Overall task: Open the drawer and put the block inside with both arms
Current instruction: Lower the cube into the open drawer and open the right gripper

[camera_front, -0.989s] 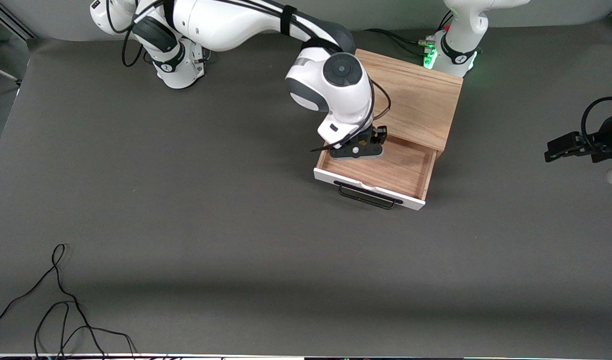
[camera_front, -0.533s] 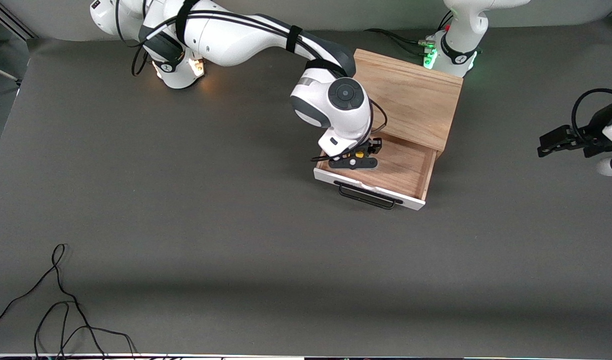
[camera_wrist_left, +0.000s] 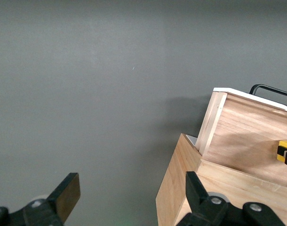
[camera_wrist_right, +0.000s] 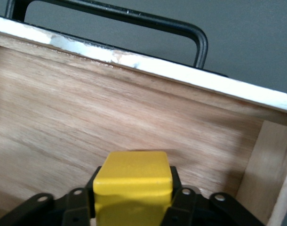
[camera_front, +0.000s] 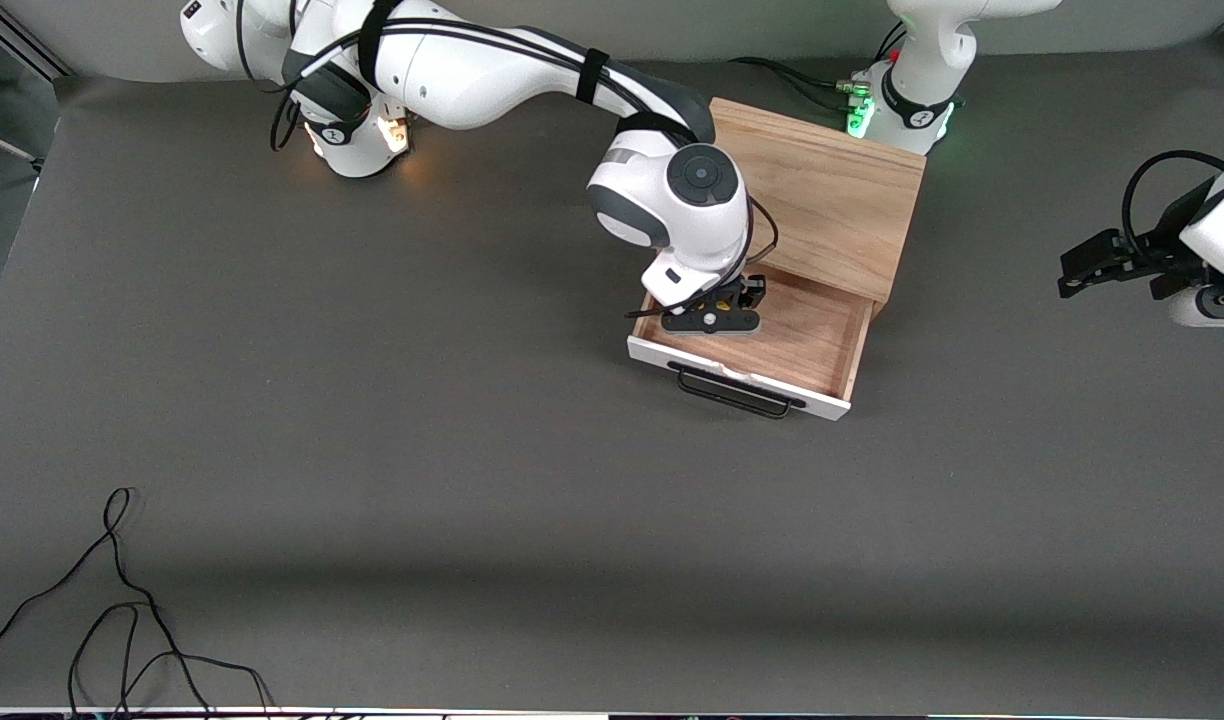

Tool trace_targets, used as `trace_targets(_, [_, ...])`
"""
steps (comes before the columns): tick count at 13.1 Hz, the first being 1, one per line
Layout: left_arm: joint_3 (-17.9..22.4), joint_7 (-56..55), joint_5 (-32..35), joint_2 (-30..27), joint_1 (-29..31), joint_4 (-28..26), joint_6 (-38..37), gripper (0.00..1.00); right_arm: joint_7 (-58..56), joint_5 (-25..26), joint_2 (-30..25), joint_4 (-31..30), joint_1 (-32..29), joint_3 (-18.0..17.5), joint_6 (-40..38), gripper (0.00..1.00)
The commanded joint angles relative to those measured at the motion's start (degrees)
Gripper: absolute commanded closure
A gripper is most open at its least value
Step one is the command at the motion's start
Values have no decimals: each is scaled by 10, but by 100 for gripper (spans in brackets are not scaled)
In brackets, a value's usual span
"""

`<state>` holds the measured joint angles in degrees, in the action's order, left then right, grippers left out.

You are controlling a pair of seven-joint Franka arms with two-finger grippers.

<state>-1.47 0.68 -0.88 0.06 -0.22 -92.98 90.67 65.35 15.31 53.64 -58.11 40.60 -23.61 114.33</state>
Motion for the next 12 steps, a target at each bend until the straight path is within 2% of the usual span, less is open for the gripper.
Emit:
trace_targets(1, [28,-8,8,-16,-42,-17,10,0,21,17,-8,24,6,2,-7,0])
trace_targets(2, [44,-2,8,-17,-56,-17,10,0,21,15,-20,24,4,2,-8,0])
trace_targets(6, [42,-2,8,-16,-52,-17,9,0,15,10,-76,24,-31,2,-44,0])
trace_targets(8, [34,-2,8,-16,-42,-17,9,0,-19,7,-119,19,-83,-4,-75,0])
trace_targets(9, [21,-2,8,-16,-34,-17,9,0,-37,1,-140,18,-104,-6,-114,0])
trace_targets(12, [20,0,10,-16,-33,-17,6,0,-77,-28,-198,18,-187,-6,-206,0])
